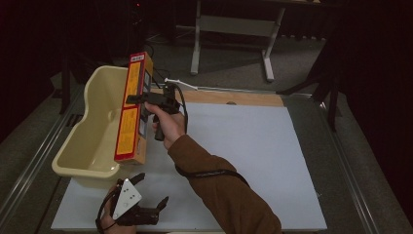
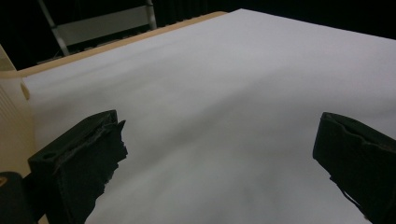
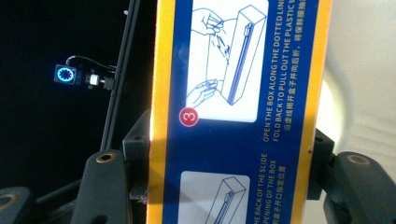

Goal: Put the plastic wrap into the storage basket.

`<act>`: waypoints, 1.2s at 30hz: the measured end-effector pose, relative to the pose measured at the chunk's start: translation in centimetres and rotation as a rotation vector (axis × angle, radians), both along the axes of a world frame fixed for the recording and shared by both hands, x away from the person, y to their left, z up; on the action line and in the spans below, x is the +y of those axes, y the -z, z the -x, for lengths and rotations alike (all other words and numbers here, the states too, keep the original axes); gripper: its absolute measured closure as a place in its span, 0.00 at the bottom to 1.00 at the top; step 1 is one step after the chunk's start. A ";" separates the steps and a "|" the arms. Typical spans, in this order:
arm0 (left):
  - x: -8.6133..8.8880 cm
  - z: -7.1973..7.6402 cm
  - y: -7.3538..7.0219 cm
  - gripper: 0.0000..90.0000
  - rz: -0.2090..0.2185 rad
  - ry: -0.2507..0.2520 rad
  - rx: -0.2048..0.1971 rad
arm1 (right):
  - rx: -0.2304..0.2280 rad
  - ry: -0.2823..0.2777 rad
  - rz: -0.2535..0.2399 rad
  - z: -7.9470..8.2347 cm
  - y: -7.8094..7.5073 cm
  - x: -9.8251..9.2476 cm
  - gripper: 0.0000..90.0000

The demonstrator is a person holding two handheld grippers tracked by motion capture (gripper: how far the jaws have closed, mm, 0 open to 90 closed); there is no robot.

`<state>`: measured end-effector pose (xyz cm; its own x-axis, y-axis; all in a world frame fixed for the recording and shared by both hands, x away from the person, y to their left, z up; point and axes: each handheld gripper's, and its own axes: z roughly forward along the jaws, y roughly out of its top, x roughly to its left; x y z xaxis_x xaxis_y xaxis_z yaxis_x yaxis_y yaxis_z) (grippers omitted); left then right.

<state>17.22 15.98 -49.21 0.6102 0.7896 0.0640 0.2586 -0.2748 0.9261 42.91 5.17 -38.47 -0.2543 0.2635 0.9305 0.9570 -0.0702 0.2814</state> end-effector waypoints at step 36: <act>0.5 0.3 0.0 0.02 0.044 -0.013 -0.008 | 0.005 0.078 0.062 0.3 2.1 6.1 0.42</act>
